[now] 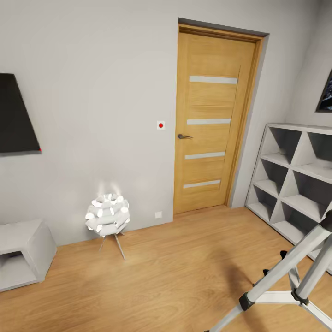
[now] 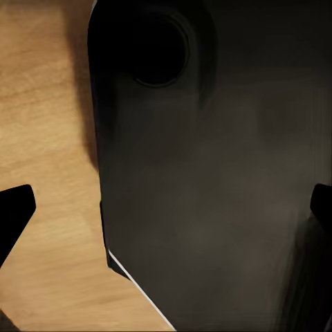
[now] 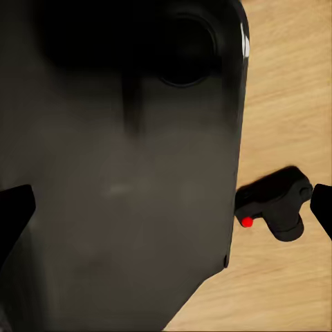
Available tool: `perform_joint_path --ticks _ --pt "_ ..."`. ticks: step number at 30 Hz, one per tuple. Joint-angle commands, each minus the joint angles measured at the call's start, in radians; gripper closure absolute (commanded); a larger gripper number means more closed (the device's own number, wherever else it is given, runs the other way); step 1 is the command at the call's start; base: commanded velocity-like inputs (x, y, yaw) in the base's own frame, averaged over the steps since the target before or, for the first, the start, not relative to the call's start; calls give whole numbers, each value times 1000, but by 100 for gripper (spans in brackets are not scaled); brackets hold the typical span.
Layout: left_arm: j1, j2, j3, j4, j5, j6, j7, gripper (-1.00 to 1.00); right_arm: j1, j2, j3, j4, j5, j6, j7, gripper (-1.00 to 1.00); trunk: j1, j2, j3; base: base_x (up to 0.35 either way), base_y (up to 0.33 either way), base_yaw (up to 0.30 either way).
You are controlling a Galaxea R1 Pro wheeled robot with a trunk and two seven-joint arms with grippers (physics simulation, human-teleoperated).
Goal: Attach the digital camera to the camera tripod in the bedroom.
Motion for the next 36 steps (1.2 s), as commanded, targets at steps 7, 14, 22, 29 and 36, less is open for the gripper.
perform_joint_path --ticks 7,14,22,29,36 --pt "6 6 -1 -10 0 -8 -2 -100 -2 -4 6 -3 5 -2 -3 -100 0 0 0 0 0 0" --pt "9 6 -1 -25 0 -12 -2 -100 -2 -7 6 -3 7 -4 -3 -100 0 0 0 0 0 0" --pt "9 6 -1 -27 0 -12 -2 -100 -2 -6 6 -3 8 -5 -3 -100 0 0 0 0 0 0" --pt "9 6 -1 -28 0 -12 -2 -100 -2 -5 5 -3 8 -6 -3 -100 0 0 0 0 0 0" --pt "9 6 -1 -28 0 -12 -2 -100 -2 -5 7 -3 8 -5 -2 -100 0 0 0 0 0 0"
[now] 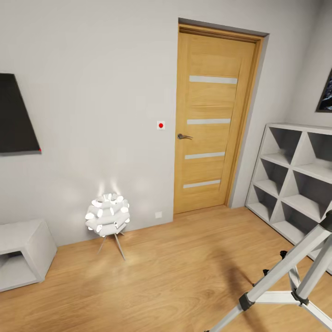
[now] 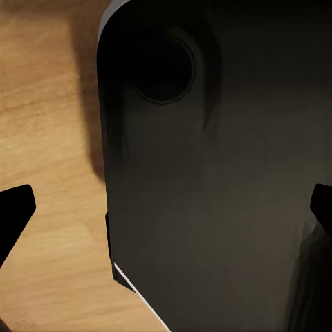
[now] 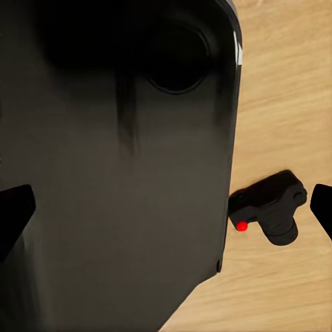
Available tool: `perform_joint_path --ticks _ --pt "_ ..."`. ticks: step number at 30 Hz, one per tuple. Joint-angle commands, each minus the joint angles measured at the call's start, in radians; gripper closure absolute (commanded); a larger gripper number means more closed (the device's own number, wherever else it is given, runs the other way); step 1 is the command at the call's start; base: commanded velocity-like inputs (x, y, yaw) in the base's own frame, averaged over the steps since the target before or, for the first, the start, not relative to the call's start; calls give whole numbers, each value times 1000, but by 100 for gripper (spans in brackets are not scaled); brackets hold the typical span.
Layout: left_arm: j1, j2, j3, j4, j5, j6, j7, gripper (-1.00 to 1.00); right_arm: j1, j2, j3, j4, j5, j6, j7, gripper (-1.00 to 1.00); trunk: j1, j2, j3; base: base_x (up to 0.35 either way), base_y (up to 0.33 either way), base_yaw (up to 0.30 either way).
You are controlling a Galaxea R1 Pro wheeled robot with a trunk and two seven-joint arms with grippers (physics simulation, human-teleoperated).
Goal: Attach the digital camera to the camera tripod in the bedroom.
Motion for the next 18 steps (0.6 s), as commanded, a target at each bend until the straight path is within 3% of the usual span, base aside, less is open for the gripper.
perform_joint_path --ticks 1,18 --pt "0 0 0 -2 0 -1 0 -100 0 0 1 0 1 0 0 -100 0 0 -1 0 0 0" --pt "0 0 0 -2 0 -1 0 -100 0 -10 0 0 -1 -37 -3 -100 0 0 -1 0 0 -7"
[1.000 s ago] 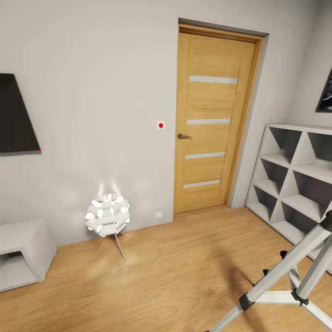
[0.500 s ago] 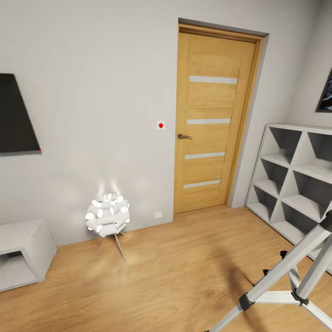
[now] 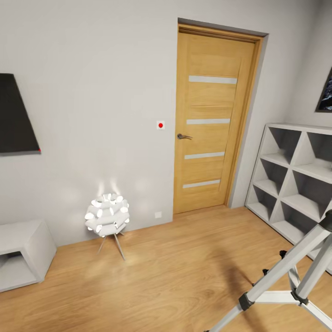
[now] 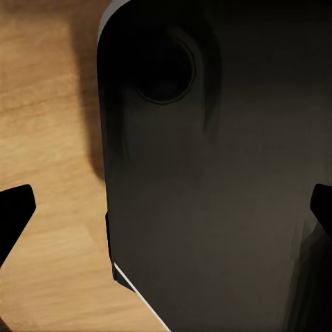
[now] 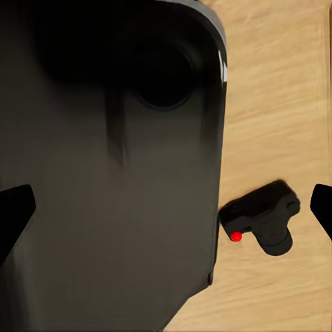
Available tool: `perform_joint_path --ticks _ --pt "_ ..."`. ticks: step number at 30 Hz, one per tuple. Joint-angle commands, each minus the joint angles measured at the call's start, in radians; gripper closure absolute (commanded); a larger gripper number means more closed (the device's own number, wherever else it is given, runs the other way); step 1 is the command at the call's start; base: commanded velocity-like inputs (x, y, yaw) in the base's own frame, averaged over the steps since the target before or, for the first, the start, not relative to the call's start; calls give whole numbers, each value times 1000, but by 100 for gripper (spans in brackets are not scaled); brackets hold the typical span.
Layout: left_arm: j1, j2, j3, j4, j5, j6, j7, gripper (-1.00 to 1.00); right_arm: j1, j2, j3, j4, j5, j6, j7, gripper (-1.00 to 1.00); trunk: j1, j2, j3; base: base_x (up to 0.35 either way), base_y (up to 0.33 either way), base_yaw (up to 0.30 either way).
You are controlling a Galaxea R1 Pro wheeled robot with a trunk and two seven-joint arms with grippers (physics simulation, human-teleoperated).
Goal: Attach the digital camera to the camera tripod in the bedroom.
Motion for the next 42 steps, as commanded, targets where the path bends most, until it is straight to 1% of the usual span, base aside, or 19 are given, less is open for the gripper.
perform_joint_path --ticks 1,3,8,22,31,38,42 --pt "1 0 0 -2 0 -1 0 -100 0 0 0 0 0 -11 0 -100 0 0 -1 0 0 -105" --pt "1 0 1 -2 4 -1 0 -100 0 2 0 0 -2 -29 -1 -100 0 0 -1 0 0 -166" --pt "1 -8 6 -1 9 -2 0 -100 0 5 0 0 -3 -46 -1 -100 0 0 -1 0 0 -216" --pt "1 -13 9 0 11 -1 0 -100 0 7 2 0 -1 -49 0 -100 0 0 -1 0 0 -246" --pt "1 -11 10 0 14 -1 1 -100 0 5 3 0 0 -46 0 -100 0 0 -1 0 0 -250" --pt "1 -10 10 0 38 -1 3 -100 0 2 3 0 2 -46 1 -100 0 0 -1 0 0 -250" --pt "1 -8 10 0 62 -1 2 -100 0 2 3 0 3 -46 1 -100 0 0 -1 0 0 -249"
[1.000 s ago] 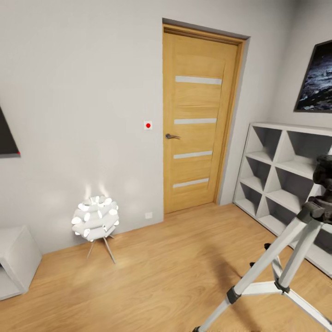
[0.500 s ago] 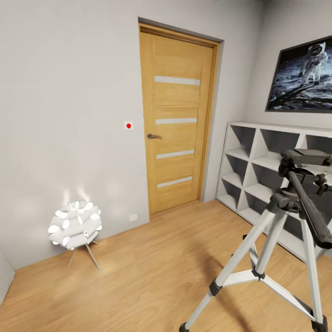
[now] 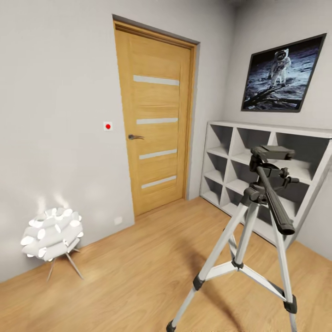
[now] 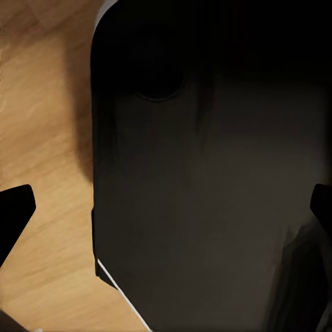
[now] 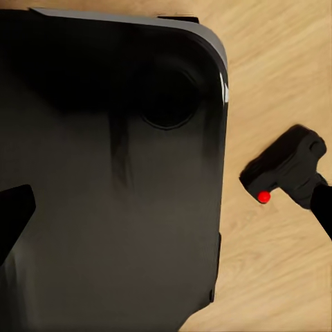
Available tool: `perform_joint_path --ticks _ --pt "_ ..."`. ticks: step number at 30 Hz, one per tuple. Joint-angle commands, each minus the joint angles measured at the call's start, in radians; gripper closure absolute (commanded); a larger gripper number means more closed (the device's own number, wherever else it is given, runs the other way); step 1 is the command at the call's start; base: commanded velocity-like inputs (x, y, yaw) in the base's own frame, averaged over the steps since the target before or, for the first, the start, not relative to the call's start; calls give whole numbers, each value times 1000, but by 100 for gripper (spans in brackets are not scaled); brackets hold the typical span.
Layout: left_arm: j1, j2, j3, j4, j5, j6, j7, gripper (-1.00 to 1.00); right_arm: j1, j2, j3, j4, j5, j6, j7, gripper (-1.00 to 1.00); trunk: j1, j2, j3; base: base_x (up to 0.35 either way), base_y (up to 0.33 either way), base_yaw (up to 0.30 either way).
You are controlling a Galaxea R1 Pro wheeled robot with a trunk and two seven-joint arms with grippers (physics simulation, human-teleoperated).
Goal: Attach the digital camera to the camera tripod in the bedroom.
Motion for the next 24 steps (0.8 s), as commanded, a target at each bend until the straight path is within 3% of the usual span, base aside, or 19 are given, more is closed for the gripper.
perform_joint_path --ticks 1,11,17,24 --pt "0 0 0 -2 19 -1 0 -100 0 -1 1 0 1 -2 0 -100 0 0 -1 -16 16 -246" --pt "0 5 -2 -2 103 -1 1 -100 0 -4 1 0 1 -2 -1 -100 0 0 -1 -151 138 -116" --pt "1 5 -2 -2 112 -1 4 -100 0 -7 1 0 1 -2 -1 -100 0 0 -1 -229 162 -8" --pt "0 1 -3 -2 114 -1 6 -100 0 -8 1 0 0 -2 0 -100 0 0 -1 -65 43 -1"
